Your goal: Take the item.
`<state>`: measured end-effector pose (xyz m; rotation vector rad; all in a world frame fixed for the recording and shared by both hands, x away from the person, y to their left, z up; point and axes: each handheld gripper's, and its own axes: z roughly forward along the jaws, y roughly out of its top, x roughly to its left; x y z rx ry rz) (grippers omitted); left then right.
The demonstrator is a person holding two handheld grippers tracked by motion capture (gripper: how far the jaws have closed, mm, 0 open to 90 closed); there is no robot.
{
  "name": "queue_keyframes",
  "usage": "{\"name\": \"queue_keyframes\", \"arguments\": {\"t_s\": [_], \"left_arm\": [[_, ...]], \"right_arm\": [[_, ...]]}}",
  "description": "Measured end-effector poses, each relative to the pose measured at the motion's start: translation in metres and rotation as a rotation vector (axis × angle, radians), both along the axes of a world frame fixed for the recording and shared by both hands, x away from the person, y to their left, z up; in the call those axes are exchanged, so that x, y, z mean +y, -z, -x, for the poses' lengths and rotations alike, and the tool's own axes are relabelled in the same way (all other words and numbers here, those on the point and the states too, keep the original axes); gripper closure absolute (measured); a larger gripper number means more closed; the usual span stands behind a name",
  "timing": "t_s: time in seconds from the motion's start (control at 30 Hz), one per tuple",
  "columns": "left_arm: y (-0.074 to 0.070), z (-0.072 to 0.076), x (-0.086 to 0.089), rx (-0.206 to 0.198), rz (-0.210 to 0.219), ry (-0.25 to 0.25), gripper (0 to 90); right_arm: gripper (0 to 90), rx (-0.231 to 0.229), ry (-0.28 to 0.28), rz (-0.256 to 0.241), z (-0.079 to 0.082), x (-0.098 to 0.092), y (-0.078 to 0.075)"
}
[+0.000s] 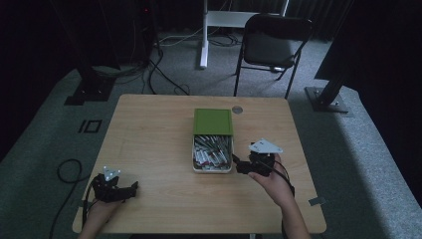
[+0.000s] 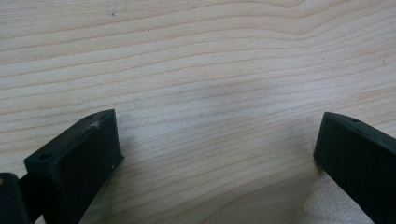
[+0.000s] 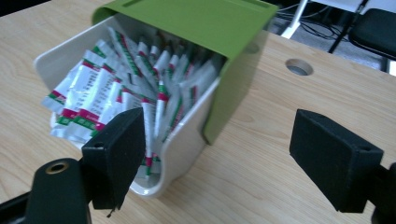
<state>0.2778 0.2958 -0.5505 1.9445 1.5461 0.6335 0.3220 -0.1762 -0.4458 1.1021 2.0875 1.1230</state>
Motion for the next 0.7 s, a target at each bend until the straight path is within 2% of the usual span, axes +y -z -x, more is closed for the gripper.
{"name": "queue_keyframes", "arguments": {"t_s": [0.3,0.43,0.53,0.57,0.67,0.7], "left_arm": [[0.000,0.000,0.000,-0.001,0.001,-0.001,1.3],[0.000,0.000,0.000,-0.001,0.001,-0.001,1.3],[0.000,0.000,0.000,-0.001,0.001,-0.001,1.3],[0.000,0.000,0.000,-0.001,0.001,0.000,1.3],[0.000,0.000,0.000,-0.001,0.000,0.000,1.3],[0.000,0.000,0.000,-0.001,0.001,0.000,1.3]], "right_arm": [[21.5,0.003,-0.070,0.003,0.001,0.023,0.003],[30.4,0.000,-0.100,0.016,0.001,0.036,0.006],[31.6,0.000,-0.103,0.015,0.001,0.039,0.007],[40.8,0.003,-0.120,0.021,0.001,0.046,0.009],[48.0,-0.001,-0.143,0.040,0.001,0.052,0.012],[48.0,-0.001,-0.143,0.040,0.001,0.052,0.012]]}}
